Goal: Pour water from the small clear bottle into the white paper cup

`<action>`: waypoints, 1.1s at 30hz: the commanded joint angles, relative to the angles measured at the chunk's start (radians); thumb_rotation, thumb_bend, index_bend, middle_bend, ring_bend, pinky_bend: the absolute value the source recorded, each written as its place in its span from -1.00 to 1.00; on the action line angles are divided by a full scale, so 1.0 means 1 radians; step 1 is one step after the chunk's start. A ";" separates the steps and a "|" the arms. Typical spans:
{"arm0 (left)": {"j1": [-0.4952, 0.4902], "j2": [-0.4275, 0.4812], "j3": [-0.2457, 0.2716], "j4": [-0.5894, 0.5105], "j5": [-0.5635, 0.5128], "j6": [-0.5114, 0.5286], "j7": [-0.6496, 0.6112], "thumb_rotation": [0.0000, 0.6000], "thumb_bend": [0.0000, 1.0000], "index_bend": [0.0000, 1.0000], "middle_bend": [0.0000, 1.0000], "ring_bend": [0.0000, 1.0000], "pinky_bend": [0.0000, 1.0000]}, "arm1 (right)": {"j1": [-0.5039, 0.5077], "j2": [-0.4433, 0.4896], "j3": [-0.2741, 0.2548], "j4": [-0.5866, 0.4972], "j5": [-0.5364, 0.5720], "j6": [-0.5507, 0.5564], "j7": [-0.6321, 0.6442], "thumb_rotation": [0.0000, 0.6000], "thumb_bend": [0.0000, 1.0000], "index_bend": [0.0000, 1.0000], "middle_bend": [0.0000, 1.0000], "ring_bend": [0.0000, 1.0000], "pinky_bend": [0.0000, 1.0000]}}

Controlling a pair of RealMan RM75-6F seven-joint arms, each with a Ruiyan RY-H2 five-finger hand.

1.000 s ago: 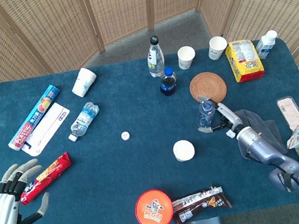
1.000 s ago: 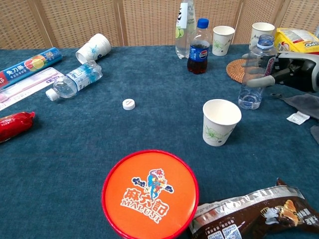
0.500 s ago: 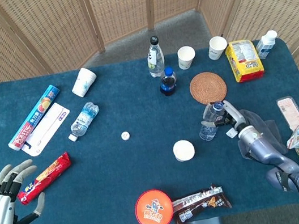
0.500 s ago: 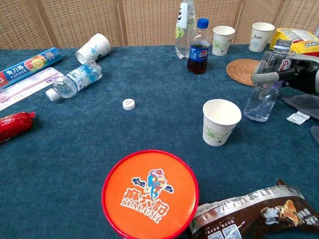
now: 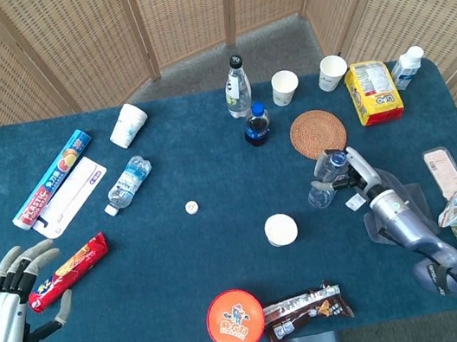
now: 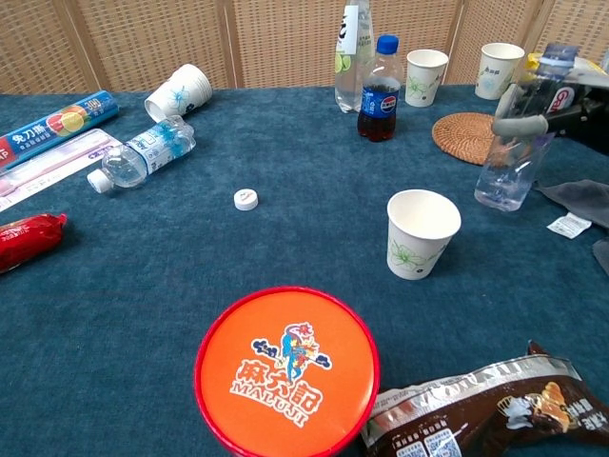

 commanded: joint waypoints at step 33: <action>-0.007 0.013 -0.017 0.019 0.010 0.021 -0.026 0.53 -0.06 -0.60 -0.61 -0.63 -0.84 | -0.072 0.126 0.007 -0.362 -0.023 0.240 -0.794 1.00 -0.56 0.31 0.43 0.14 0.12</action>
